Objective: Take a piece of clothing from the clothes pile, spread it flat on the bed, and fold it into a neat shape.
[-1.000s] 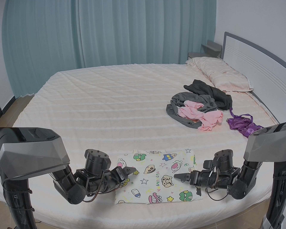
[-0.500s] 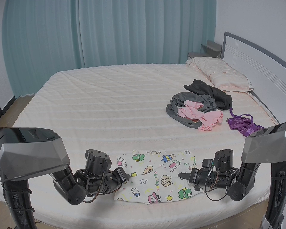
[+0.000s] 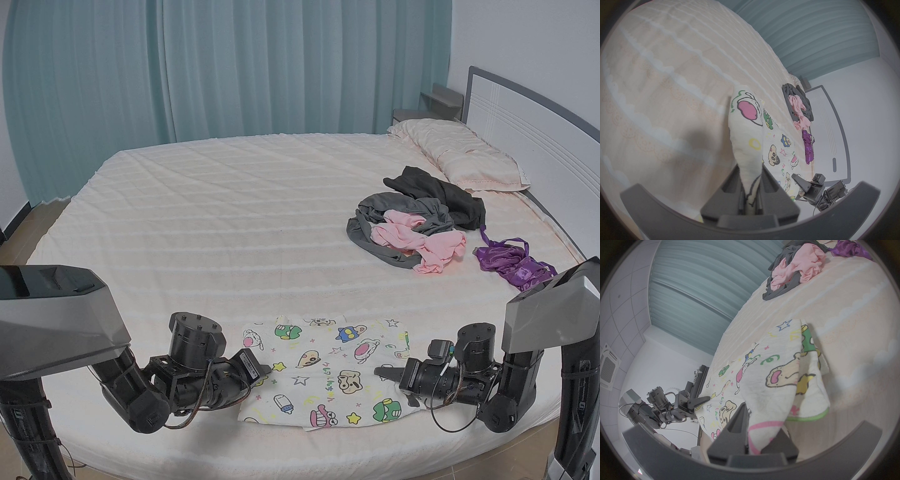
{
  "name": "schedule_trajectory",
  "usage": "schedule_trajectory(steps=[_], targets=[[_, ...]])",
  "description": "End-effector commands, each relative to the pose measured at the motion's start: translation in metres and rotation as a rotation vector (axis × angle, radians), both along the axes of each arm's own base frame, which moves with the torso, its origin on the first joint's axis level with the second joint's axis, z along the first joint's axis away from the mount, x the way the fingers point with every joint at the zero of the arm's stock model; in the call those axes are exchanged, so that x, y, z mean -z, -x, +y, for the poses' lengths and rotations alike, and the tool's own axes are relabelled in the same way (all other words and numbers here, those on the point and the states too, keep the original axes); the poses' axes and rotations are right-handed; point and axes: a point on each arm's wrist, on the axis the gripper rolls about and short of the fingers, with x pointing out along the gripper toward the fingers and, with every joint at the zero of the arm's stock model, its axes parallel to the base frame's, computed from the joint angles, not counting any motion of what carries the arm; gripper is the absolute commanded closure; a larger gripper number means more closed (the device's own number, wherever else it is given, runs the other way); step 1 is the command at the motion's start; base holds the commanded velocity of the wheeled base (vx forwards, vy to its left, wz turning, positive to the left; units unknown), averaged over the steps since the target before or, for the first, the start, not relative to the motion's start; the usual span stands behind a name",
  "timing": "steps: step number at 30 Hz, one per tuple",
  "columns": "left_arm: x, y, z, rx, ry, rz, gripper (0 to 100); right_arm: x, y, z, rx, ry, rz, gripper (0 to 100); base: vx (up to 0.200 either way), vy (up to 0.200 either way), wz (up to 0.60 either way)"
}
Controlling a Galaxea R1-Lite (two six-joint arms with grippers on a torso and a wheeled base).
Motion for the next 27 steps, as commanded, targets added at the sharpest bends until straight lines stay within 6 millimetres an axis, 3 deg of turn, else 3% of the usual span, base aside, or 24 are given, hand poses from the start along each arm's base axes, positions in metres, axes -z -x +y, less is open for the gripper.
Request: schedule_trajectory(steps=[1, 9, 27], targets=[[-0.006, 0.004, -0.001, 0.008, 0.008, -0.014, 100, -0.001, 0.002, -0.001, 0.003, 0.002, 0.004, 100, 0.0, -0.2, 0.0], [-0.013, 0.009, 0.0, 0.013, 0.017, -0.026, 100, -0.015, 0.006, -0.007, 0.016, -0.016, -0.031, 100, 0.0, -0.2, 0.0], [-0.018, 0.011, -0.002, 0.022, 0.027, -0.037, 100, -0.019, 0.007, -0.014, 0.037, -0.019, -0.035, 100, 0.0, -0.2, 0.0]])
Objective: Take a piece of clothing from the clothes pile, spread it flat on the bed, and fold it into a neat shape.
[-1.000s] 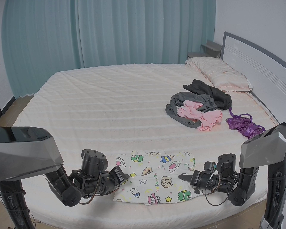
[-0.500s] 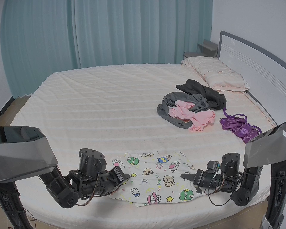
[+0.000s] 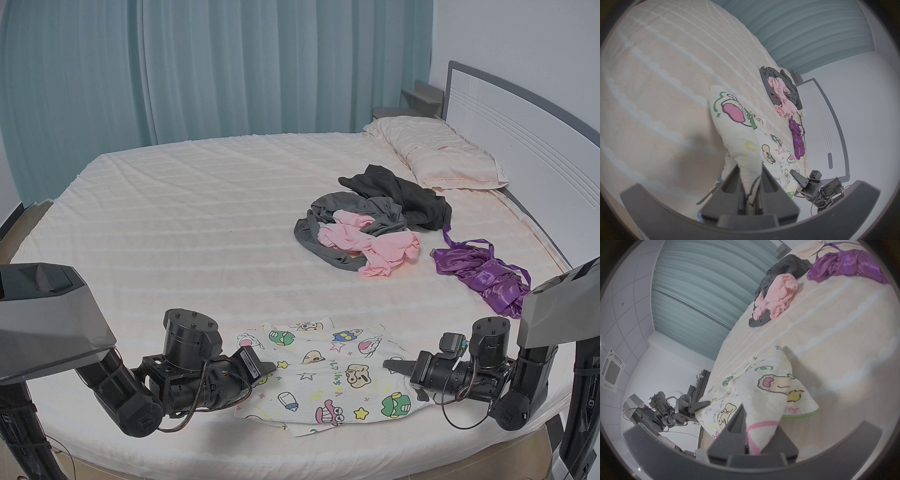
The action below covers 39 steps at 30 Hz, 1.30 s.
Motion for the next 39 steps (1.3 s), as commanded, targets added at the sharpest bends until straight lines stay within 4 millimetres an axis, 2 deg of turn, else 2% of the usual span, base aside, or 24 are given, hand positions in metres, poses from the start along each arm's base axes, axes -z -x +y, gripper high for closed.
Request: schedule_trajectory(steps=[1, 16, 23, 29, 30, 36, 39], targets=[[-0.001, 0.0, 0.0, -0.001, 0.002, -0.003, 100, -0.002, 0.0, -0.001, 0.006, -0.002, -0.007, 100, 0.0, -0.2, 0.0], [0.003, 0.001, 0.001, -0.003, -0.005, 0.012, 100, 0.001, -0.002, -0.005, 0.019, 0.003, -0.001, 100, 0.0, -0.2, 0.0], [0.008, 0.007, 0.008, -0.013, -0.024, 0.039, 100, 0.006, -0.004, -0.004, 0.017, 0.011, 0.007, 100, 0.0, 0.0, 0.0], [0.014, 0.021, 0.018, -0.016, -0.059, 0.083, 100, 0.008, -0.002, -0.001, 0.002, 0.019, 0.01, 100, 0.0, 0.0, 0.0], [0.015, 0.021, 0.019, -0.015, -0.062, 0.085, 0, 0.009, -0.003, 0.0, -0.003, 0.021, 0.01, 0, 0.0, 0.0, 0.0], [0.013, 0.022, 0.02, -0.021, -0.061, 0.082, 0, 0.011, 0.001, -0.001, -0.008, 0.029, 0.019, 0, 0.0, 0.0, 0.0], [0.01, 0.028, 0.023, -0.02, -0.062, 0.083, 0, 0.009, 0.0, -0.005, 0.003, 0.031, 0.015, 0, 0.0, 0.0, 0.0]])
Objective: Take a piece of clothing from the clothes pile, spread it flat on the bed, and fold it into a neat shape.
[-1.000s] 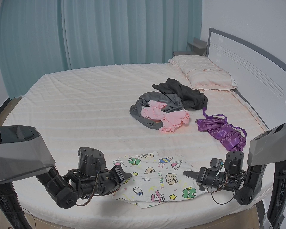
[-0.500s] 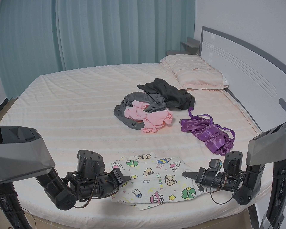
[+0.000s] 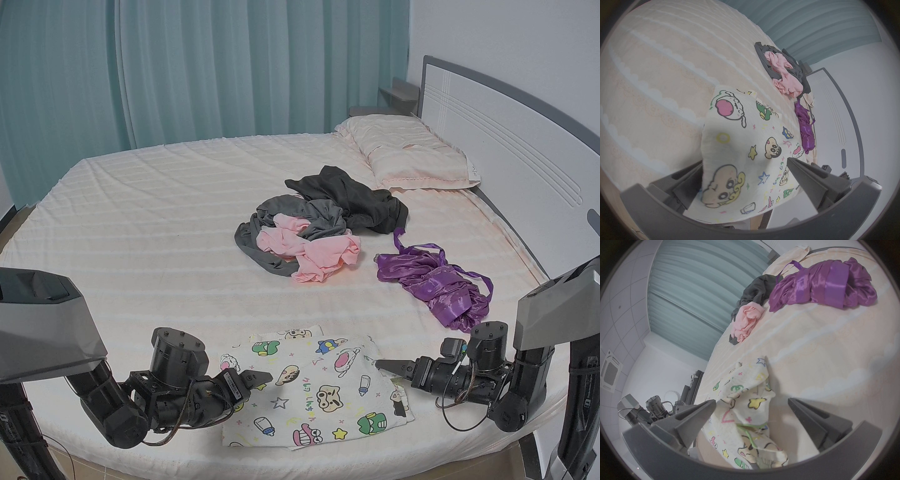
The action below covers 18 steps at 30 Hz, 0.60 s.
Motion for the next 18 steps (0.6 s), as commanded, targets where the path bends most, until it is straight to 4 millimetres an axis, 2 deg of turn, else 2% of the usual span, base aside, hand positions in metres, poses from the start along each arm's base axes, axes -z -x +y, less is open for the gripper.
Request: schedule_trajectory(steps=[1, 10, 15, 18], targets=[[-0.005, 0.007, 0.005, 0.0, 0.006, -0.005, 0, -0.002, 0.001, -0.005, 0.007, -0.002, 0.0, 0, 0.0, 0.0, 0.0], [-0.007, 0.027, 0.023, -0.052, -0.034, 0.013, 0, -0.006, 0.019, -0.012, -0.039, 0.077, -0.027, 0, 0.0, 0.0, 0.0], [-0.007, 0.037, 0.026, -0.033, -0.04, 0.03, 0, -0.003, 0.038, -0.017, -0.154, 0.12, -0.008, 0, 0.0, 0.0, 0.0], [-0.005, 0.035, 0.025, -0.02, -0.061, 0.023, 0, -0.001, 0.04, -0.017, -0.177, 0.125, -0.003, 0, 0.0, 0.0, 0.0]])
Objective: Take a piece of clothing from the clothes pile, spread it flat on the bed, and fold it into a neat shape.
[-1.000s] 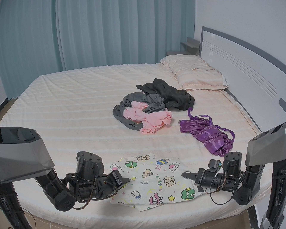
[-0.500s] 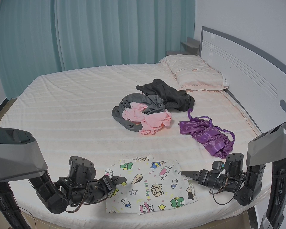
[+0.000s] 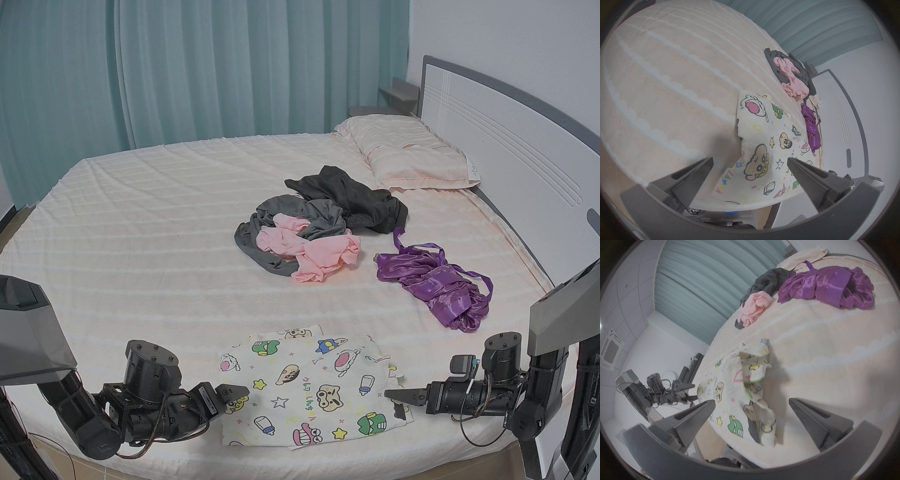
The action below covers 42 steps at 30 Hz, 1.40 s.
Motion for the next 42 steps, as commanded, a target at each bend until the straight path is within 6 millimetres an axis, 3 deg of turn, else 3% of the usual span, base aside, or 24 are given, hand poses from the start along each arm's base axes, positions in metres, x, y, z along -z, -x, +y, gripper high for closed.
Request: schedule_trajectory(steps=[1, 5, 6, 18, 26, 27, 36, 42], targets=[[0.001, 0.002, 0.0, 0.012, -0.017, -0.002, 0, 0.004, 0.009, -0.002, -0.034, 0.018, 0.025, 0, 0.0, 0.0, 0.0], [0.004, 0.001, 0.001, 0.009, -0.024, 0.01, 0, 0.014, 0.009, 0.001, -0.06, 0.043, 0.044, 0, 0.0, 0.0, 0.0], [0.004, 0.001, 0.001, 0.009, -0.024, 0.01, 0, 0.016, 0.008, 0.001, -0.066, 0.044, 0.044, 100, 0.0, 0.0, 0.0], [0.001, 0.001, 0.002, -0.004, -0.016, -0.004, 0, 0.013, 0.022, -0.006, -0.084, 0.043, 0.089, 100, 0.0, 0.0, 0.0], [-0.031, -0.007, 0.003, -0.047, 0.062, -0.125, 0, 0.009, 0.026, -0.008, -0.099, 0.032, 0.095, 100, 0.0, 0.0, 0.0], [-0.037, -0.01, 0.002, -0.069, 0.082, -0.151, 0, 0.01, 0.028, -0.008, -0.102, 0.035, 0.1, 0, 0.0, 0.0, 0.0], [-0.045, -0.019, -0.023, -0.125, 0.203, -0.143, 0, 0.008, 0.027, -0.01, -0.107, 0.048, 0.074, 0, 0.0, 0.0, 0.0], [-0.012, -0.015, -0.043, -0.102, 0.142, -0.036, 0, 0.008, 0.022, -0.015, -0.082, 0.039, 0.067, 0, 0.0, 0.0, 0.0]])
